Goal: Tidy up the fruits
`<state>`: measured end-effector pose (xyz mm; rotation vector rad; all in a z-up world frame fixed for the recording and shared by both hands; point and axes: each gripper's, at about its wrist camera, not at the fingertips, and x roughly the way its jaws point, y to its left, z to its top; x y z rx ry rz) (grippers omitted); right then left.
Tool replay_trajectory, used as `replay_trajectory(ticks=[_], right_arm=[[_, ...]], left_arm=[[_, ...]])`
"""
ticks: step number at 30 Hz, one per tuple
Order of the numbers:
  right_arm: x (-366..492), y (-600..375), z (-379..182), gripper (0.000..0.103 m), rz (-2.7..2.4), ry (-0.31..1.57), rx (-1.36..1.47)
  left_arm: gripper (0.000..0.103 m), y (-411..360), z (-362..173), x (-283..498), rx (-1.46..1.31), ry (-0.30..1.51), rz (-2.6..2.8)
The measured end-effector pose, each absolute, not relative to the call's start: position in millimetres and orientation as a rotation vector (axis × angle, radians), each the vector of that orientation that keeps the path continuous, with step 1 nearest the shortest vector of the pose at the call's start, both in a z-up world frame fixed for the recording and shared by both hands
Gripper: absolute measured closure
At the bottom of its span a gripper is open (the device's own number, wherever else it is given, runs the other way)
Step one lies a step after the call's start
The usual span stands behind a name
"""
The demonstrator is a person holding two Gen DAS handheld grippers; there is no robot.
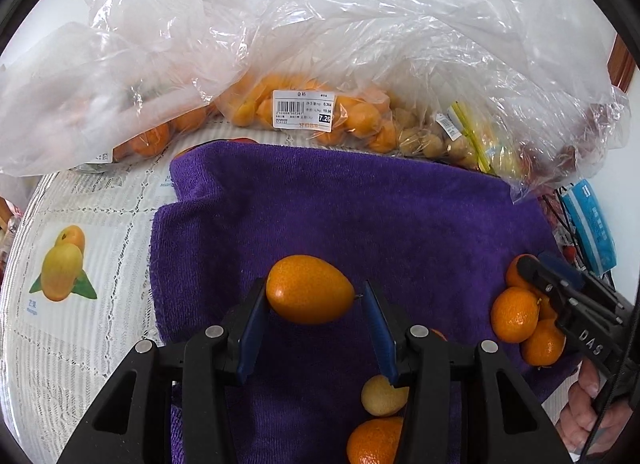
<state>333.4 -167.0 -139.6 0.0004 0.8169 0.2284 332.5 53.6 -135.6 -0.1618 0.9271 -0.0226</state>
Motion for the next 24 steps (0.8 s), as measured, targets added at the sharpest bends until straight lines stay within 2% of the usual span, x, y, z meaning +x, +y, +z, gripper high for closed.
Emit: replay_trajectory(ticks=[5, 7, 14, 19, 24], right_arm=[[318.7, -172.2, -120.4, 0.058, 0.217, 0.787, 0.015], [308.5, -172.8, -110.8, 0.052, 0.212, 0.773, 0.017], [267.0, -168.4, -82.6, 0.05, 0.2, 0.71, -0.002], [237.7, -161.8, -76.7, 0.05, 0.178, 0.689, -0.017], [213.0, -153.2, -85.0, 0.05, 0.239, 0.753, -0.001]], left_arm=[[0.056, 53.5, -120.5, 321.8, -0.151, 0.906, -0.01], [0.053, 54.8, -108.8, 313.1, -0.154, 0.888, -0.013], [0.05, 59.5, -72.7, 272.3, -0.15, 0.83, 0.015], [0.05, 72.0, -59.9, 236.3, -0.171, 0.809, 0.035], [0.05, 83.5, -55.1, 203.7, -0.189, 0.803, 0.052]])
